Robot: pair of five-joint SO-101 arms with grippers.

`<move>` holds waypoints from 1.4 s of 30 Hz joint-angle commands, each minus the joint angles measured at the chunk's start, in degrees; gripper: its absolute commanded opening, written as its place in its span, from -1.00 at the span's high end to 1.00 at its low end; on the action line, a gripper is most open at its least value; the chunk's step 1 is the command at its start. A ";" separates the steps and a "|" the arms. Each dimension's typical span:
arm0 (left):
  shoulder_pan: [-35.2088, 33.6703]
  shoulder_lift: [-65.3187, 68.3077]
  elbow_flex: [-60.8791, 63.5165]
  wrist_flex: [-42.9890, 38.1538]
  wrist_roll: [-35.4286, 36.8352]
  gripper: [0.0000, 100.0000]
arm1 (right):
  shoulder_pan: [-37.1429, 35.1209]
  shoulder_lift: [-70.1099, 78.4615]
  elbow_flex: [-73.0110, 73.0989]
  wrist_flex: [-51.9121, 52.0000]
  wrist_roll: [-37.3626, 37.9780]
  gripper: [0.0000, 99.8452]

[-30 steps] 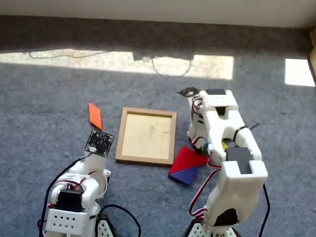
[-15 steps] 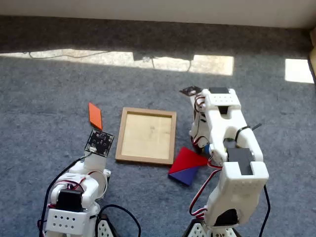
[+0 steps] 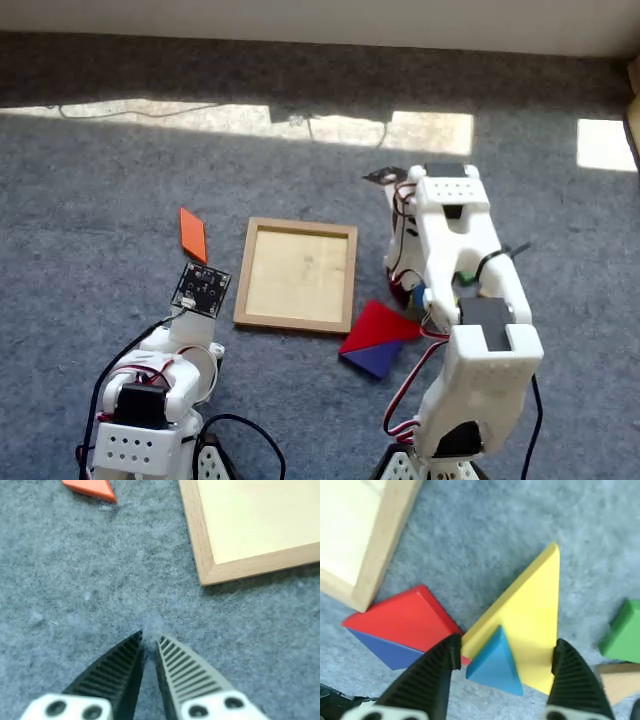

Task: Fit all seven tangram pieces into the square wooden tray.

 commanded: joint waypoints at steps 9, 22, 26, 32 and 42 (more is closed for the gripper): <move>0.75 -1.19 1.19 -0.09 0.53 0.99 | -8.57 -2.68 -12.53 4.44 -4.40 0.62; 0.75 -1.19 1.19 -0.09 0.53 0.99 | -25.19 -2.07 -18.68 -2.77 2.81 0.62; 0.75 -1.19 1.19 -0.09 0.53 0.99 | -27.03 -1.98 -18.51 -5.76 7.74 0.62; 0.75 -1.19 1.19 -0.09 0.53 0.99 | -25.01 -2.15 -18.68 -5.41 6.33 0.62; 0.75 -1.19 1.19 -0.09 0.53 0.99 | -11.65 -1.19 -18.59 -9.89 -21.89 0.25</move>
